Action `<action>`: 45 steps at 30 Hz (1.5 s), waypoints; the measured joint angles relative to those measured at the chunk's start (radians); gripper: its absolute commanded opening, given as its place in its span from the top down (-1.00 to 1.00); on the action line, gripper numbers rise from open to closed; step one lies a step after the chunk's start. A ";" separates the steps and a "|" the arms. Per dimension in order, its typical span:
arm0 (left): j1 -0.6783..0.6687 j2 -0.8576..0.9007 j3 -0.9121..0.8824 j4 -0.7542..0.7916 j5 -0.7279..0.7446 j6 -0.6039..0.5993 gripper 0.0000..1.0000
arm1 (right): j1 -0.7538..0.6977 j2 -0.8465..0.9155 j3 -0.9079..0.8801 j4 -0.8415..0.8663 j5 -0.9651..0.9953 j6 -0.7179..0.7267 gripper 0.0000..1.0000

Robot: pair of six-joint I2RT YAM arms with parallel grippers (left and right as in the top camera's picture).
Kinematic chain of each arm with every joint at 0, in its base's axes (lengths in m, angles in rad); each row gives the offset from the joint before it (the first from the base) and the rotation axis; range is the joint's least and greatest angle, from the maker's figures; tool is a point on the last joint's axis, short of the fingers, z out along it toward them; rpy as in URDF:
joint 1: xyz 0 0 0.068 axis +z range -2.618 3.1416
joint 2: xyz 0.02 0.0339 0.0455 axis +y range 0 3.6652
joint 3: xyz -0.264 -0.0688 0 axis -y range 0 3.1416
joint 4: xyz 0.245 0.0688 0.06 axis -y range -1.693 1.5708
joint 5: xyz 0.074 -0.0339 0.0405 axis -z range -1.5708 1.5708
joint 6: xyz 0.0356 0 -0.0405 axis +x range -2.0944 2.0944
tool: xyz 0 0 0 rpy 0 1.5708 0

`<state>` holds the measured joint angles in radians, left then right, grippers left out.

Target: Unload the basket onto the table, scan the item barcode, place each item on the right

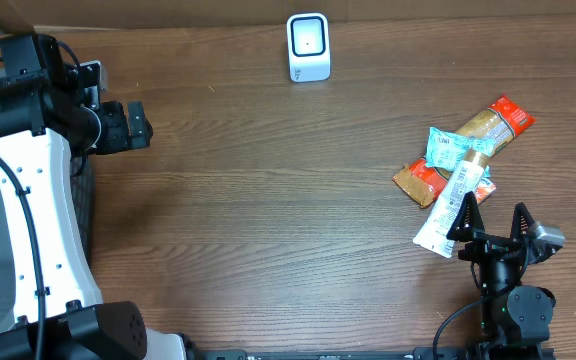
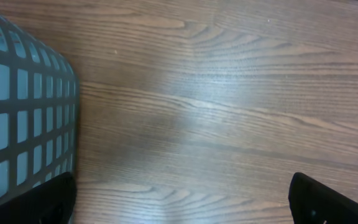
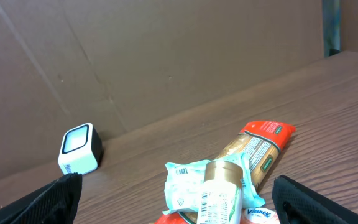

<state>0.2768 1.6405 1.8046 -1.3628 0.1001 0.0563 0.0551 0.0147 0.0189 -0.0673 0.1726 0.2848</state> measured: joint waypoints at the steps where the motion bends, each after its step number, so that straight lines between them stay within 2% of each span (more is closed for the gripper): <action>1: 0.000 0.000 0.000 -0.006 0.000 0.000 -0.99 | 0.000 0.000 0.000 0.000 0.000 0.000 -1.00; 12: -0.052 -0.005 0.000 -0.093 -0.002 0.000 -0.99 | 0.000 0.000 0.000 0.000 0.000 0.000 -1.00; 29: -0.403 -0.105 0.000 -0.107 -0.003 0.000 -1.00 | 0.000 0.000 0.000 0.000 0.000 0.000 -1.00; 37: -0.613 -0.162 0.000 -0.107 -0.003 0.000 -1.00 | 0.000 0.000 0.000 0.000 0.000 0.000 -1.00; 45: -0.781 -0.165 0.000 -0.107 -0.003 0.000 -0.99 | 0.000 0.000 0.000 0.000 0.000 0.000 -1.00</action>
<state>-0.5045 1.4754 1.8046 -1.4700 0.0971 0.0566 0.0551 0.0147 0.0189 -0.0673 0.1726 0.2848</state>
